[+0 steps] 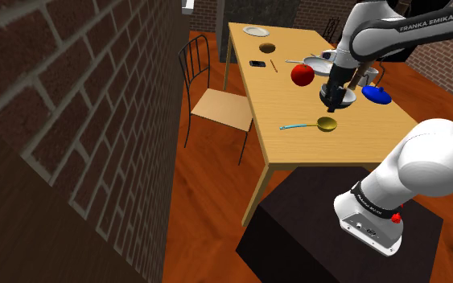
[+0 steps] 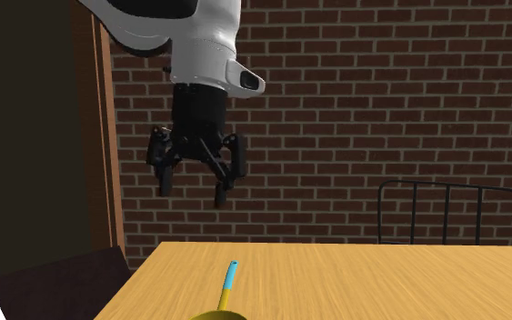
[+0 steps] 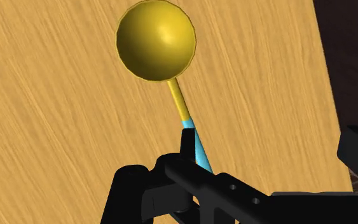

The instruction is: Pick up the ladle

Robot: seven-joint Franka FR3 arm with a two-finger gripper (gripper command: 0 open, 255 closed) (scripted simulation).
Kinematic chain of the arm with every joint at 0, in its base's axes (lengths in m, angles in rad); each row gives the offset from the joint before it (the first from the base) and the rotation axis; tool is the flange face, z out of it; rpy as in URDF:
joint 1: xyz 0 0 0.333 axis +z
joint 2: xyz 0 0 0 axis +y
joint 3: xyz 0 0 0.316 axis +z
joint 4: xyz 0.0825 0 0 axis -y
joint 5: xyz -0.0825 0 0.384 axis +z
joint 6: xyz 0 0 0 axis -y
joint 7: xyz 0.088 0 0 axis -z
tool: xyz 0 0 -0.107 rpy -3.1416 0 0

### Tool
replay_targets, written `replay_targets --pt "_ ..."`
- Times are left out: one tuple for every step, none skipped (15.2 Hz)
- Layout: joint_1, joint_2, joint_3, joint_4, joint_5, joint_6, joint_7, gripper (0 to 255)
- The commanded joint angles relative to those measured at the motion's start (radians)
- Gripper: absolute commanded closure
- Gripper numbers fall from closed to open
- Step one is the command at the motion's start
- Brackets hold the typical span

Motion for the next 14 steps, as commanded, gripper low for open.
replay_targets --pt "0.017 0.058 -0.048 -0.007 -0.007 0.062 -0.081 0" --pt "0.028 0.098 -0.077 -0.006 -0.006 0.098 -0.124 0" --pt "0.041 0.141 -0.105 -0.003 -0.001 0.134 -0.169 0" --pt "0.055 0.186 -0.133 0.001 0.008 0.171 -0.217 0" --pt "0.071 0.233 -0.161 0.007 0.022 0.208 -0.267 0" --pt "0.088 0.284 -0.188 0.014 0.042 0.245 -0.320 0" --pt "0.107 0.337 -0.214 0.022 0.069 0.281 -0.377 0" --pt "0.127 0.394 -0.238 0.032 0.106 0.317 -0.440 0" --pt "0.145 0.454 -0.258 0.043 0.152 0.351 -0.509 0" --pt "0.143 0.460 -0.256 0.045 0.157 0.354 -0.516 0" --pt "0.145 0.478 -0.257 0.042 0.173 0.372 -0.527 0" --pt "0.148 0.497 -0.259 0.040 0.189 0.389 -0.539 0" --pt "0.150 0.517 -0.259 0.038 0.207 0.407 -0.552 0" --pt "0.153 0.536 -0.259 0.036 0.226 0.424 -0.565 0"
